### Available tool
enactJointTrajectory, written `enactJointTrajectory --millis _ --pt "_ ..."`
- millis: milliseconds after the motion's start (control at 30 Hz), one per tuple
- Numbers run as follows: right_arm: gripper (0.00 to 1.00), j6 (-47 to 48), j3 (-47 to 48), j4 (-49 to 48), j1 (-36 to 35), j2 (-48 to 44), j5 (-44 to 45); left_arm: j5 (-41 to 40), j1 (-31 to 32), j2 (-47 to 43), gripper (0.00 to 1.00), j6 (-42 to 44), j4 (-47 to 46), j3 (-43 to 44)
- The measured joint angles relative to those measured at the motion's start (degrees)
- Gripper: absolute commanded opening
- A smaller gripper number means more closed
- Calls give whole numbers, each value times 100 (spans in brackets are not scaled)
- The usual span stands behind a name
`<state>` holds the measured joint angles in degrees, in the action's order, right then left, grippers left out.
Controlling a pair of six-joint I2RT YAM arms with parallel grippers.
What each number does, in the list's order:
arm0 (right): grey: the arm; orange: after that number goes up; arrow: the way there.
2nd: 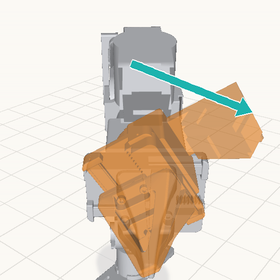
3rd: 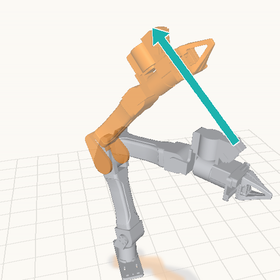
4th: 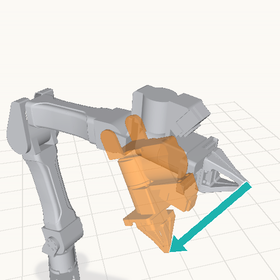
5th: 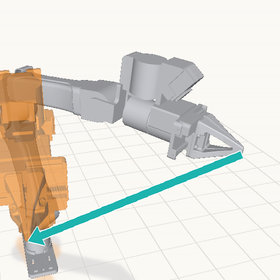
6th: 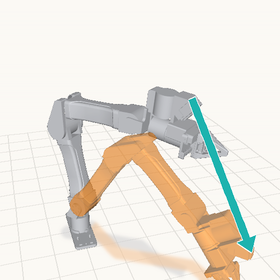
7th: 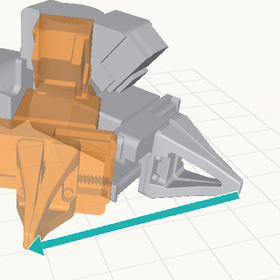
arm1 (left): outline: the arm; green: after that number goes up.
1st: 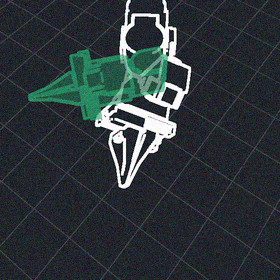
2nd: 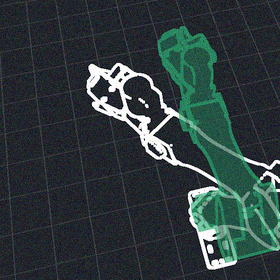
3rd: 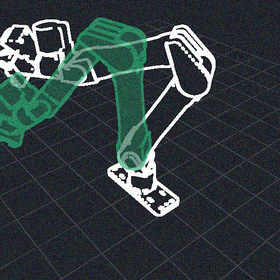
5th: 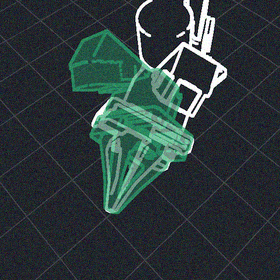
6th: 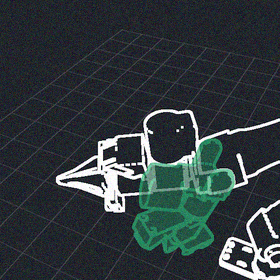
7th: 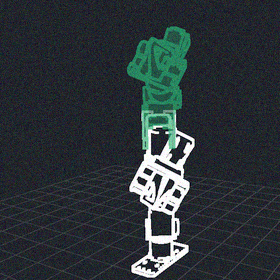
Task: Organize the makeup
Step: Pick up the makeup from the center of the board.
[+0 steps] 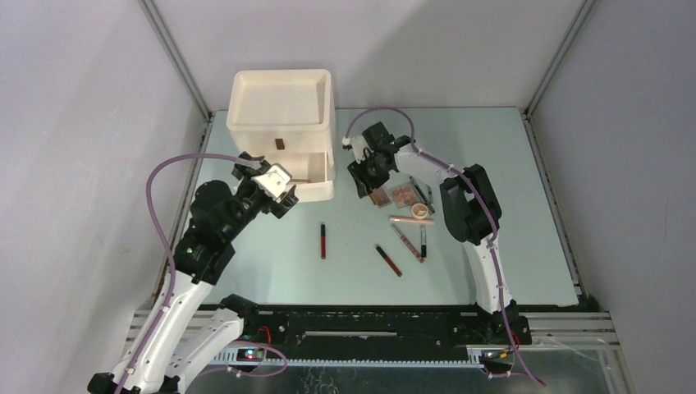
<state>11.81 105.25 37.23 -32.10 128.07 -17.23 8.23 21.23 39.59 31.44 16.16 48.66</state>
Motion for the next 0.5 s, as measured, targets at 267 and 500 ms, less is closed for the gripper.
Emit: enactJointTrajectory --millis 267,500 --pt "53 -42 -522 11 -138 -201 -107 15 0 -52 100 -63 -81 -68" --pt "53 -39 -599 11 -136 -216 74 59 0 -74 100 -63 -87 -68"
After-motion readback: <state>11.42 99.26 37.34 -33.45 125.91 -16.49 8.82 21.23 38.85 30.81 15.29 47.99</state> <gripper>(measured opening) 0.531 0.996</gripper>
